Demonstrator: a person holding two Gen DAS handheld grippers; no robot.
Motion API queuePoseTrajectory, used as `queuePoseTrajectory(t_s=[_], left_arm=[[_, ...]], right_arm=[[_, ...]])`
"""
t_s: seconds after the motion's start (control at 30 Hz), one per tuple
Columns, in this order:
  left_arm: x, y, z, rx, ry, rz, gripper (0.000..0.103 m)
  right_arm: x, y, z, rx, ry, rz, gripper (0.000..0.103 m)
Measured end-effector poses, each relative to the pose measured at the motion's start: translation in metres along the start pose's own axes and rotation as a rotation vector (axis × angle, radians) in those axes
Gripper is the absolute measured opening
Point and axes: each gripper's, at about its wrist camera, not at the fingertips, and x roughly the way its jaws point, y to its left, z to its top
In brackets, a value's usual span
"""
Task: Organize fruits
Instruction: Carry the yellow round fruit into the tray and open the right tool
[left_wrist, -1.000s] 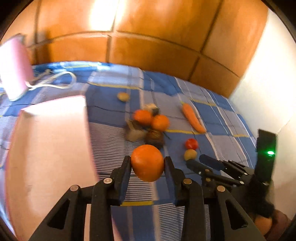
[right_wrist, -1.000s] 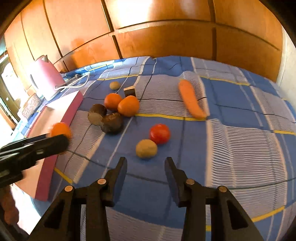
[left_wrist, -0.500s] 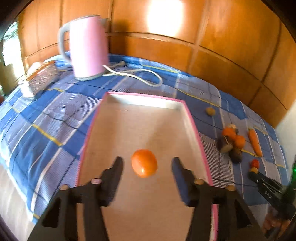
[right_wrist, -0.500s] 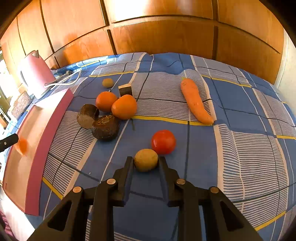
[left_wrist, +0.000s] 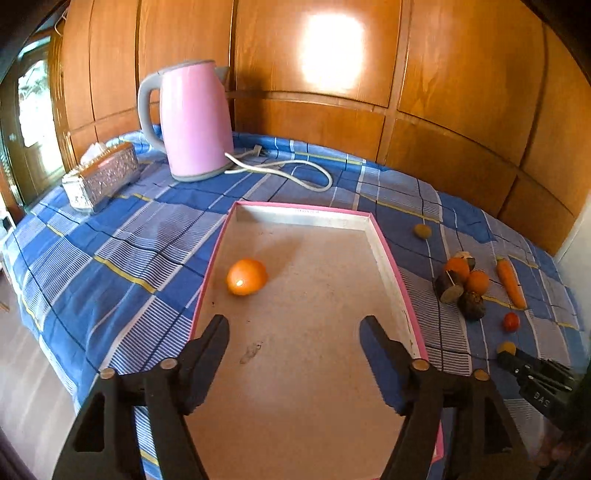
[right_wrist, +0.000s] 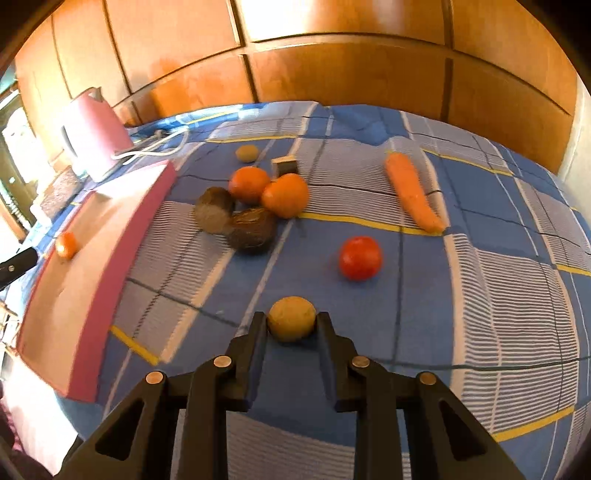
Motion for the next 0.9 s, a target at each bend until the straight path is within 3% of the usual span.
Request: queuePoseTrajectory(t_s=[0.4, 0.77, 0.9], left_arm=[[-0.025, 0.015, 0.003, -0.019, -0.087, 0.093, 0.080], [-0.029, 0.029, 0.003, -0.050, -0.095, 0.122, 0.080], [-0.030, 0.031, 0.003, -0.054, -0.093, 0.119, 0.080]], right_arm=[[-0.014, 0.072, 0.015, -0.147, -0.024, 0.175, 0.026], [-0.007, 0.141, 0.024, -0.243, 0.027, 0.358, 0.027], [-0.004, 0.156, 0.023, -0.257, 0.029, 0.368, 0.031]])
